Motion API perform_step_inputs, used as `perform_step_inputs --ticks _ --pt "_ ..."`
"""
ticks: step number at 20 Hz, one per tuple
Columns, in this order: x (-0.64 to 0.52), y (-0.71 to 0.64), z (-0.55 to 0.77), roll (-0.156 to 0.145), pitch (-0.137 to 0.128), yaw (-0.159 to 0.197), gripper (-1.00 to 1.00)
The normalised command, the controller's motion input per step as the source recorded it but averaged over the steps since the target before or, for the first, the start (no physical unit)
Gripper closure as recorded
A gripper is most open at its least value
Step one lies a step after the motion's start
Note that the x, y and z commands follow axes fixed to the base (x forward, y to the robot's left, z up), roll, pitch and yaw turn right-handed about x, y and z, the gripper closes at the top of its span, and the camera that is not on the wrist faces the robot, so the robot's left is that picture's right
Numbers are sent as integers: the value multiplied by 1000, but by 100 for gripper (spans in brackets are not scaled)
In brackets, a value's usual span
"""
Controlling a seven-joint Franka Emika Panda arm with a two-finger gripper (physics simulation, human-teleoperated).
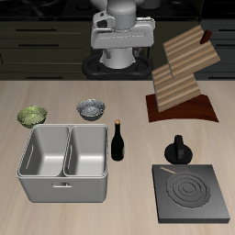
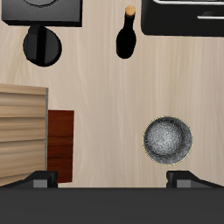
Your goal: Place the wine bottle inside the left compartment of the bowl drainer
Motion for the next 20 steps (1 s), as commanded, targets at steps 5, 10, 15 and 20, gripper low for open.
perform_step_inputs --ticks 5,10,15,20 --pt "134 34 -34 -4 14 -3 -100" --pt "422 -1 -33 10 40 -10 -100" --pt "373 -27 75 -22 -6 -12 -100" --pt "406 89 -39 23 -13 -14 -100"
